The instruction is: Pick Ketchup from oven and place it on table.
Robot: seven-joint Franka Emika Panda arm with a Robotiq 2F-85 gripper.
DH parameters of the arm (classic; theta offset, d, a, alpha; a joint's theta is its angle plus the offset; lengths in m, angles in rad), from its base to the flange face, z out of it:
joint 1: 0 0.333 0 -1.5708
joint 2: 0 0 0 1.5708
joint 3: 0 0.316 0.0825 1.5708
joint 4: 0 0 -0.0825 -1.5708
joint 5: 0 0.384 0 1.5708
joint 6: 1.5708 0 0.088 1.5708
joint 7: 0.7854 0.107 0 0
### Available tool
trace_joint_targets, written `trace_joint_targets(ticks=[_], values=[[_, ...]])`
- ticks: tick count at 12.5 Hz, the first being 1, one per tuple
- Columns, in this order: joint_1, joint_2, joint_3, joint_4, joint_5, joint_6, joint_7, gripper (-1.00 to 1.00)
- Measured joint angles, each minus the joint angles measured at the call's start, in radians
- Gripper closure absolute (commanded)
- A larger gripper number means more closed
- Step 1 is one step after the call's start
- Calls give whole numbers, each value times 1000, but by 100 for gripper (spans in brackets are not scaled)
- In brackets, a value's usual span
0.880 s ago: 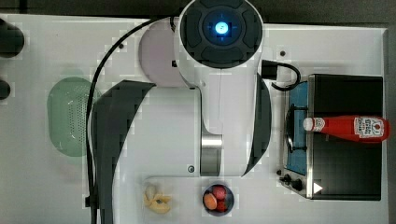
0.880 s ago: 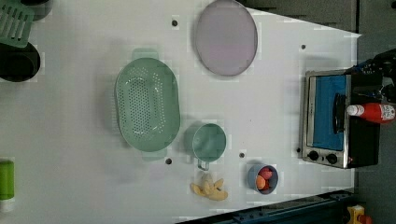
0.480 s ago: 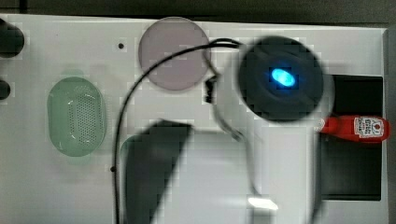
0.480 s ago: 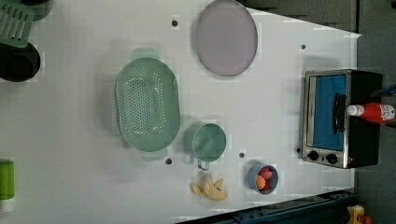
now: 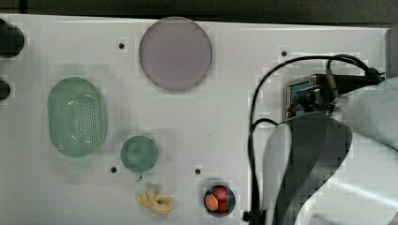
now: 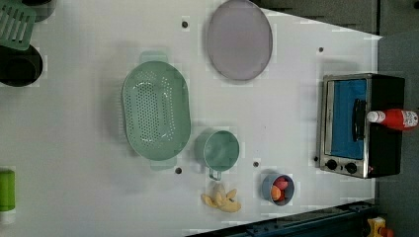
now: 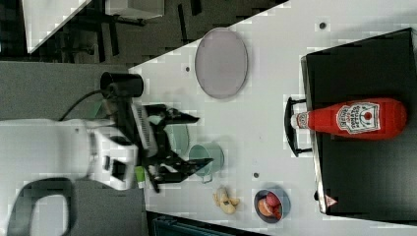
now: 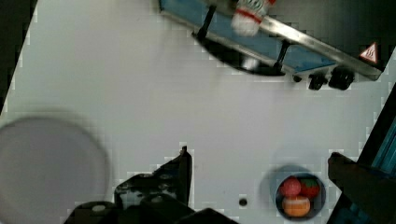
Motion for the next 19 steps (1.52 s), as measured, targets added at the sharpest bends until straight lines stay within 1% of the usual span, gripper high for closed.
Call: trace_joint_targets(ticks=[1,2,4,5,6,7,8,10,11,12,13,15,16,17,18,19], values=[[17,60,-66,12,28,3,0,-100],[6,111,-85,3,26,44,0,-100],[3,122,-91,-28,27,151,0,-100],[1,148,-106,-7,32,204,0,-100],[18,160,-151,-8,31,229,0,-100],[25,204,-261,22,28,276,-5,-100],[-4,212,-263,22,38,304,-5,-100],[-22,229,-299,23,23,391,-5,-100],[-25,263,-331,31,-7,432,-6,-100],[-34,284,-334,16,58,457,-6,-100],[-39,303,-334,16,106,426,-8,-100],[-48,321,-328,17,124,407,-8,-100],[-38,333,-346,21,120,437,-8,-100],[-45,358,-346,16,125,471,-8,-100],[-50,369,-345,-27,181,471,-8,-100],[-56,379,-347,-19,200,452,-8,-100]])
